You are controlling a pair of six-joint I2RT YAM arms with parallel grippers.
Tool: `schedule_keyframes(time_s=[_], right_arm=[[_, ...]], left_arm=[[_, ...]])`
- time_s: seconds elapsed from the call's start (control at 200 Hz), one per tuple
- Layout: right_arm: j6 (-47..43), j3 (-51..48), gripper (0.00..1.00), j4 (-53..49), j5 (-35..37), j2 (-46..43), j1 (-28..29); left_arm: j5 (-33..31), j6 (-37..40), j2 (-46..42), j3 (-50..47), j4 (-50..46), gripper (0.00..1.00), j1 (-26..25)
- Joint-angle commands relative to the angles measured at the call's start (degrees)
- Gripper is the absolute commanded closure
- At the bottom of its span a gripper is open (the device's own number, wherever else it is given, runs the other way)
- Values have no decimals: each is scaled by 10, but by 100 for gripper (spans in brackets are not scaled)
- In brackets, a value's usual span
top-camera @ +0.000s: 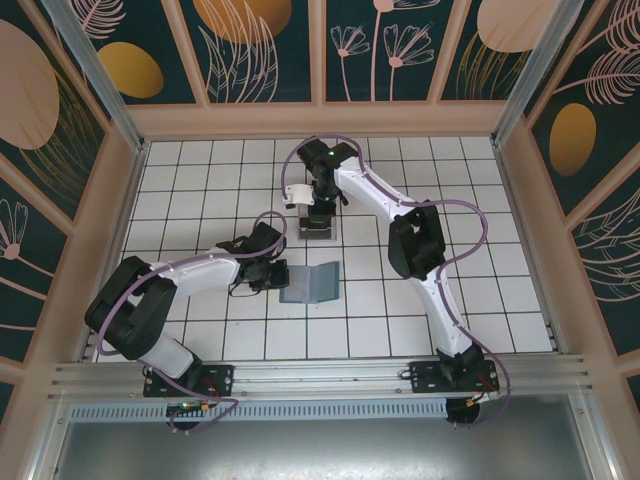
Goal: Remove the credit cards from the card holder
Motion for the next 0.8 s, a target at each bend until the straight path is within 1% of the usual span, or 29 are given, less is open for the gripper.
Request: schedule_keyframes(time_s=[0.0,0.205,0.37,0.47,0.606,0.716,0.796], right_arm=[[34,7,79,28,10,-27,2],[138,-12,80,68,-13,-56,-5],[266,-71,84,117,-29,-89,-5],[354,-141,89,186,-33,-129,-4],[482,-260,89,289,-31,-199,-3],[591,-313,90,314,-24,-234,-3],[670,-348,92,325,-38,-258,-3]], left_arm=[[-19,-1,-16,14,-25,85,1],[-36,4,-32,27,-34,85,2],[-46,3,-42,34,-35,85,1],[-63,-2,-50,37,-35,83,2],[-80,-8,-52,37,-20,82,5],[-67,-12,-52,34,1,82,16],[-62,-12,-55,34,12,82,25]])
